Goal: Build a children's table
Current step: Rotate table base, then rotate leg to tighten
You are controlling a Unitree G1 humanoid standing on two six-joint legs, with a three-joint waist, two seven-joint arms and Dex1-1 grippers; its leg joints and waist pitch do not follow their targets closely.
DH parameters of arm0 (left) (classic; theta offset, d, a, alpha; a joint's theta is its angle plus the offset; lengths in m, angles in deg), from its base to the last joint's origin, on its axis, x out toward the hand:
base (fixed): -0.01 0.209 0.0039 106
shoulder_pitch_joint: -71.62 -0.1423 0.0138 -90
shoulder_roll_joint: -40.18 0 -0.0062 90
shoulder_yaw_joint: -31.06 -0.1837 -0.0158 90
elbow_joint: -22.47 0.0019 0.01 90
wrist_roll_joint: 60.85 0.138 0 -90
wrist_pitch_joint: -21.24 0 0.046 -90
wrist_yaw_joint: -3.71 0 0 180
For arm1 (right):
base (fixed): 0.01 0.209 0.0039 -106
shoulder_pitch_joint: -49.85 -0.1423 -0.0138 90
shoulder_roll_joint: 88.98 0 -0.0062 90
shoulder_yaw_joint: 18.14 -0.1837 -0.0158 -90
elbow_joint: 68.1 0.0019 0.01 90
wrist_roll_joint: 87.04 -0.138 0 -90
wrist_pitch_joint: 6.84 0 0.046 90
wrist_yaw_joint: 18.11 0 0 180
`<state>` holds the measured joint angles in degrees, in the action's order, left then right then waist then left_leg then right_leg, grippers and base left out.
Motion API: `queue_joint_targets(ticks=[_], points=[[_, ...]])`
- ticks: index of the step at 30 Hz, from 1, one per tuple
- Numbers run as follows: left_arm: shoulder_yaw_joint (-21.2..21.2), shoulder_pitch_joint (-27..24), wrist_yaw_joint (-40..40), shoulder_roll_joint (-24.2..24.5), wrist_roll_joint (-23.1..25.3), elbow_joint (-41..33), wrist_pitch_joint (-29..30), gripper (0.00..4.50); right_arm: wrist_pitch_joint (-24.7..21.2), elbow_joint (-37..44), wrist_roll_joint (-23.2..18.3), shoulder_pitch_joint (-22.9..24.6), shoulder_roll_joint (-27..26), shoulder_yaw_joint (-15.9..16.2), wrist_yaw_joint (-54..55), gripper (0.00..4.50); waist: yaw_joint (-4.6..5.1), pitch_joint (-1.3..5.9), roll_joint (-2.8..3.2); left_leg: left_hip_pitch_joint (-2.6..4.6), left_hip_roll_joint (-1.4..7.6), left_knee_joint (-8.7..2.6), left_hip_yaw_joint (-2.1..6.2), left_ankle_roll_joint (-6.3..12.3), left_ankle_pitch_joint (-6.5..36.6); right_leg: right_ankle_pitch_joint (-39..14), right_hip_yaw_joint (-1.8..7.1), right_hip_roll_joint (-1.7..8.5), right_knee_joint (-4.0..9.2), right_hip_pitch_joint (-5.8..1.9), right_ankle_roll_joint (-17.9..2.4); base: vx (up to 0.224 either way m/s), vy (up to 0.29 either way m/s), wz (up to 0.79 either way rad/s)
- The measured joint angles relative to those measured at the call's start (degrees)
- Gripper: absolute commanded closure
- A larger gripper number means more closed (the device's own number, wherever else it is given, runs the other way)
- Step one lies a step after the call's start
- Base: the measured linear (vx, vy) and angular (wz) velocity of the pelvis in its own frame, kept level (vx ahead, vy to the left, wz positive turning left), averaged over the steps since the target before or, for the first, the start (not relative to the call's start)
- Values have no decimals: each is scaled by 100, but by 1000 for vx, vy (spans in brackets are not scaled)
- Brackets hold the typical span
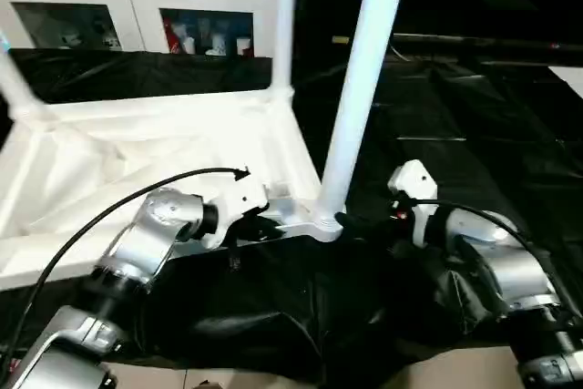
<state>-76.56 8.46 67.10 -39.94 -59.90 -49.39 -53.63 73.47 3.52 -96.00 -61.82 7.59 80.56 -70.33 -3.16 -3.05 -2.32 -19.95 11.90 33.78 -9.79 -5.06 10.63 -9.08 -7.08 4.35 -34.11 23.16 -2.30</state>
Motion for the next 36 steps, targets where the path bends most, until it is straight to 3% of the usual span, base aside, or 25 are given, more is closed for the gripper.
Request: queue_joint_targets(ticks=[6,13,21,30,33,36], points=[[-30,-105,134,71,-35,-252,113,450,172,-389,77,-239,-245,310,-309,18,-62,-1,-11,-6,-1,-2,0,0,1,0,0,2,1,1,0,0,0,0],[-61,-111,280,122,-78,-286,113,450,358,-820,180,-506,-341,427,-507,18,-141,-1,-12,-4,-1,-2,-1,0,0,1,1,3,-1,2,-2,0,0,0],[-93,11,442,128,-116,-135,106,450,528,-1334,177,-752,-420,484,-842,86,-180,-1,-14,-3,0,-1,-1,0,0,1,1,3,-3,2,-2,0,0,0],[-97,126,524,63,-122,99,44,450,674,-1655,121,-819,-542,448,-994,163,-166,-1,-14,2,0,2,-1,-1,-2,4,1,2,-8,0,-6,0,0,0],[-96,182,466,20,-118,194,48,450,671,-1722,109,-819,-597,377,-893,171,-168,-1,-13,4,0,4,0,-2,-2,4,1,2,-10,-2,-7,0,0,0],[-24,386,-42,-256,6,537,131,450,703,-1998,188,-844,-997,104,89,176,-160,0,-12,10,-1,11,0,-6,-5,6,5,2,-13,-4,-10,0,0,0]])
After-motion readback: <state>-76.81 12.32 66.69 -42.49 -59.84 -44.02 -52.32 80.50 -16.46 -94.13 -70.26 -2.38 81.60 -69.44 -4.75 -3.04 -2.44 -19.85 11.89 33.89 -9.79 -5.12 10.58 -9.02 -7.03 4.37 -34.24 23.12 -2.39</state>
